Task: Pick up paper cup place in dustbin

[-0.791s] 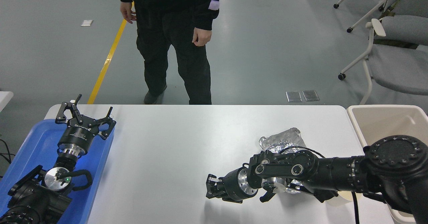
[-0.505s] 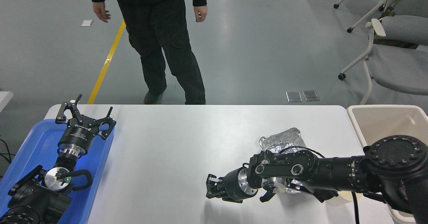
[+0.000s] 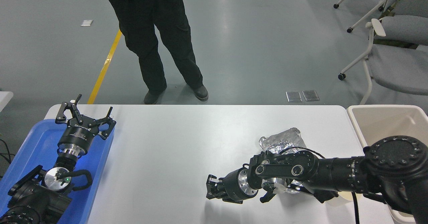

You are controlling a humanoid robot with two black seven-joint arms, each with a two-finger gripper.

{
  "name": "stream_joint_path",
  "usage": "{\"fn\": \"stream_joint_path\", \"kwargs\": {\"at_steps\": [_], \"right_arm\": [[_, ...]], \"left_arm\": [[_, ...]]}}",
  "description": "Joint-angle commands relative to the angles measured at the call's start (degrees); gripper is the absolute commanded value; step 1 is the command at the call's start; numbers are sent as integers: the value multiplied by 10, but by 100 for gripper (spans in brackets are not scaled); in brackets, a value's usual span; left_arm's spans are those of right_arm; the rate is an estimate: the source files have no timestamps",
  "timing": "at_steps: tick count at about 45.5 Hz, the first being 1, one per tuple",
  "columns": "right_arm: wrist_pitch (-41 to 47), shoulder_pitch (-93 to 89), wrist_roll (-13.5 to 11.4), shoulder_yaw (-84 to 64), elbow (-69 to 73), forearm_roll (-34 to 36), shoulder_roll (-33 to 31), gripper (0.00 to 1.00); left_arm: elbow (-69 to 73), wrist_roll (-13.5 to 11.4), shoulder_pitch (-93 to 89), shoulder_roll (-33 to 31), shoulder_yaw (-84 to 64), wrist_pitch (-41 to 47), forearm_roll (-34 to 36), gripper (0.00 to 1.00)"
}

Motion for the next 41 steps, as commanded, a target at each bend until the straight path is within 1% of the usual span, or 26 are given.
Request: {"fn": "stream_joint_path", "kwargs": {"at_steps": [1, 16, 21, 28, 32, 37, 41], "right_arm": [[0, 2, 0, 0, 0, 0, 0, 0], [0, -14, 0, -5, 0, -3, 0, 0], [0, 6, -1, -8, 7, 3, 0, 0], [4, 61, -1, -17, 53, 18, 0, 0], [6, 136, 1, -86, 79, 57, -3, 0], [9, 206, 5, -156, 128, 129, -50, 0], [16, 263, 6, -222, 166, 181, -67, 0]], "left_arm": [[0, 0, 0, 0, 0, 0, 0, 99], [0, 0, 1, 0, -1, 0, -1, 99], [0, 0, 0, -1, -1, 0, -1, 99], [0, 0, 0, 0, -1, 0, 0, 99], [0, 0, 0, 0, -1, 0, 0, 99], [0, 0, 0, -1, -1, 0, 0, 99], [0, 0, 0, 0, 0, 0, 0, 99]]}}
